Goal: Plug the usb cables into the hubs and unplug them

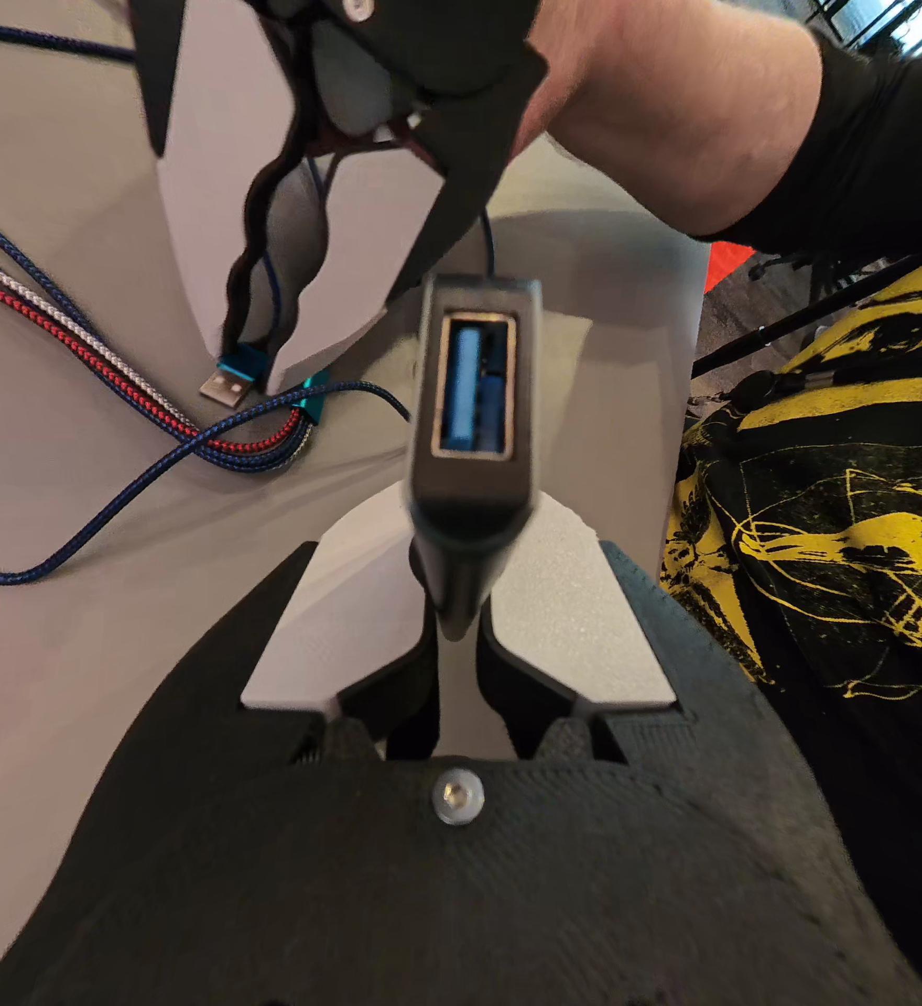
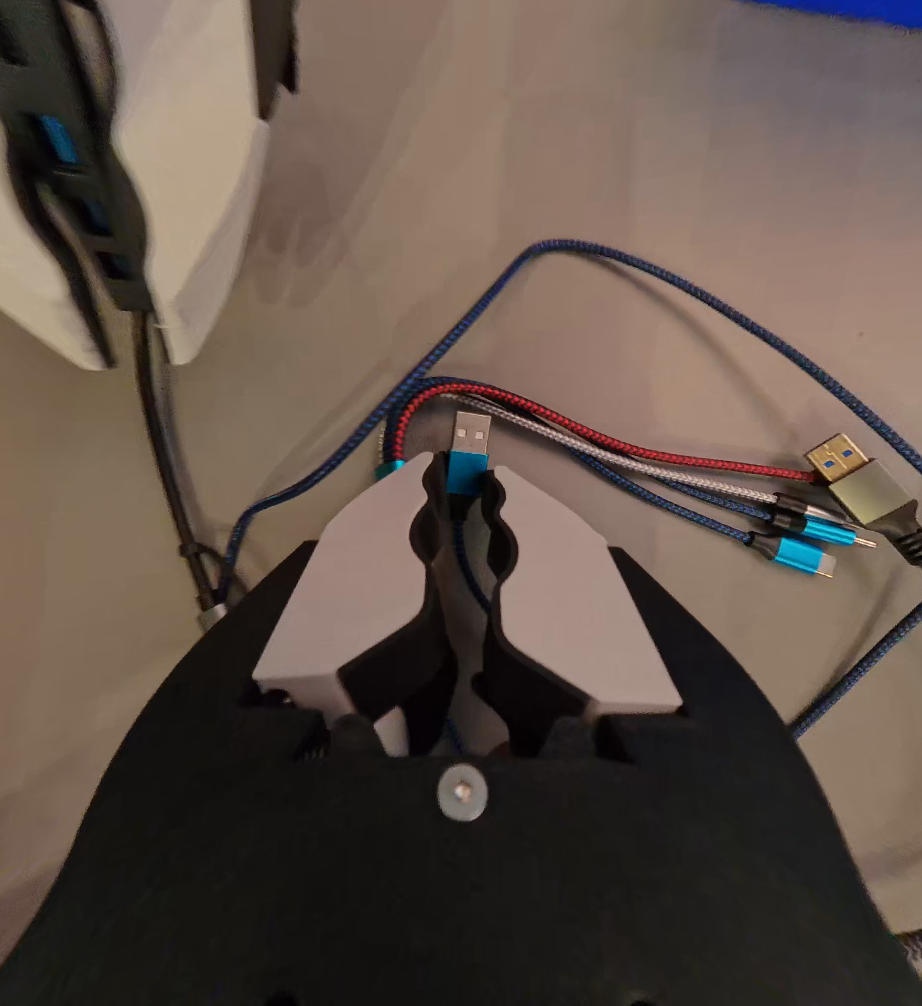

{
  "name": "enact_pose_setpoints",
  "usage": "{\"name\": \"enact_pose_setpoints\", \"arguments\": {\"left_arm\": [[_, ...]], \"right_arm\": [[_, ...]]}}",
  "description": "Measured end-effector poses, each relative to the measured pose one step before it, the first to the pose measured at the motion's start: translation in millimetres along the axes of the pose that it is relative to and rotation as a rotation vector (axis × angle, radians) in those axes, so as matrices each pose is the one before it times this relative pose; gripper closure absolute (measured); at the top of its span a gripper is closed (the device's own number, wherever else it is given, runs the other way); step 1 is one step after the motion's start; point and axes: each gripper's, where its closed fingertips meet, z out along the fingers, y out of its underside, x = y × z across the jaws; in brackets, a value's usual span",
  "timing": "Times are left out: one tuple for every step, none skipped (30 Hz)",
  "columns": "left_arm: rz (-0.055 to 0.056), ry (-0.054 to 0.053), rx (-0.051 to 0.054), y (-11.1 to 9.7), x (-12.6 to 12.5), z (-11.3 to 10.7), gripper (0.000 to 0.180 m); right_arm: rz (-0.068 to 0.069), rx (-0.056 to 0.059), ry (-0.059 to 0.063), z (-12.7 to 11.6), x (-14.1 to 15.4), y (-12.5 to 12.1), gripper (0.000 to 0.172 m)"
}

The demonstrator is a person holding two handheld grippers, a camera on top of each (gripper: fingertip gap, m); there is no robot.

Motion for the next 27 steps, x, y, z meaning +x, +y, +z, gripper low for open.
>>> {"name": "enact_pose_setpoints", "arguments": {"left_arm": [[-0.0051,-0.0001,0.0076,-1.4,-0.66,-0.48,0.17],[-0.0043,0.002,0.0109,-1.85,-0.41,-0.55,0.171],[-0.0042,0.0051,0.013,-2.23,0.07,-0.76,0.169],[-0.002,0.0029,0.0205,-3.46,0.19,-1.24,0.169],[-0.0025,0.004,0.0234,-4.17,0.62,-2.09,0.169],[-0.0025,0.0057,0.0319,-5.57,0.88,-2.88,0.169],[-0.0088,0.0025,0.0408,-7.33,0.14,-3.76,0.17],[-0.0127,-0.0015,0.0378,-7.35,-0.47,-3.66,0.169],[-0.0055,-0.0001,0.0323,-6.86,0.29,-2.8,0.169],[-0.0056,-0.0074,0.0289,-6.12,-0.25,-1.87,0.169],[-0.0082,-0.006,0.0197,-4.47,-0.04,-0.3,0.169],[-0.0063,0.002,0.0172,-3.56,1.4,0.8,0.169],[-0.0085,0.0091,0.0107,-2.19,2.47,1.6,0.17],[-0.0079,0.0023,0.0027,-0.9,1.87,2.38,0.17],[-0.0032,-0.0084,-0.0022,0.2,0.28,2.65,0.17],[-0.0045,-0.0095,0.0011,0.13,-0.36,2.36,0.17],[-0.0146,-0.0108,-0.0023,1.15,-1.84,1.99,0.17],[-0.0147,-0.0068,-0.0078,2.36,-2.46,1.31,0.171],[-0.0107,-0.0106,-0.007,2.75,-4.09,0.53,0.171],[-0.0176,-0.0204,-0.0124,3.84,-6.43,0.44,0.171],[-0.0137,-0.0046,-0.0138,3.94,-4.41,0.74,0.171],[-0.0182,-0.0053,-0.0149,3.8,-4.47,1.09,0.168],[-0.0158,-0.0162,-0.0233,4.34,-5.97,1.42,0.159],[-0.0042,-0.024,-0.0231,4.22,-6.35,1.54,0.152],[-0.0014,-0.0167,-0.0162,3.14,-4.98,1.41,0.143],[-0.0054,-0.0087,-0.0083,1.9,-3.54,1.05,0.139],[-0.0062,-0.014,-0.0036,0.85,-3.76,0.65,0.133]], "right_arm": [[-0.0138,0.0227,0.0228,-5.56,-0.15,-2.63,0.159],[-0.0206,0.0286,0.0317,-7.08,0.66,-3.89,0.159],[-0.0173,0.0297,0.0236,-7.5,-0.14,-4.51,0.159],[-0.0205,0.0224,0.0269,-7.79,0.07,-3.6,0.159],[-0.0381,0.0187,0.0368,-8.54,0.64,-3.3,0.159],[-0.043,0.0161,0.0303,-8.34,-0.47,-3.39,0.158],[-0.0324,0.0199,0.0262,-8.13,-0.81,-4.35,0.158],[-0.0276,0.0248,0.0308,-8.19,-0.11,-5.37,0.159],[-0.0286,0.0185,0.0256,-7.43,-0.92,-5.1,0.159],[-0.0346,0.0168,0.0229,-6.07,-1.78,-5.51,0.159],[-0.0354,0.0113,0.0257,-4.58,-1.87,-5.43,0.159],[-0.0361,-0.0089,0.0241,-2.37,-2.32,-3.19,0.159],[-0.0469,-0.0177,0.0261,-0.98,-2.41,-1.83,0.159],[-0.0424,-0.0124,0.0225,-0.03,-2.65,-2.12,0.159],[-0.0261,-0.0053,0.0109,0.39,-3.28,-2.51,0.159],[-0.0177,-0.0044,0.006,0.43,-2.95,-2.08,0.159],[-0.0108,-0.0151,0.0,0.96,-2.61,0.18,0.159],[-0.0051,-0.019,-0.0035,1.26,-2.13,2.25,0.159],[0.0013,-0.0098,-0.004,1.24,-1.62,2.84,0.159],[0.0128,-0.0031,-0.0089,1.04,-1.65,3.29,0.159],[0.0161,-0.0006,-0.0074,0.79,-1.11,3.25,0.159],[0.01,-0.0035,-0.0013,0.27,-0.56,3.4,0.159],[0.0067,-0.0053,-0.0005,0.05,-0.49,2.92,0.158],[0.0105,0.0001,-0.0049,0.2,-0.97,1.94,0.158],[0.0121,0.0041,-0.0071,0.41,-1.12,1.16,0.159],[0.0076,0.0025,-0.0034,0.34,-0.83,1.34,0.159],[0.004,-0.0014,-0.0013,0.4,-0.4,1.75,0.159]]}}
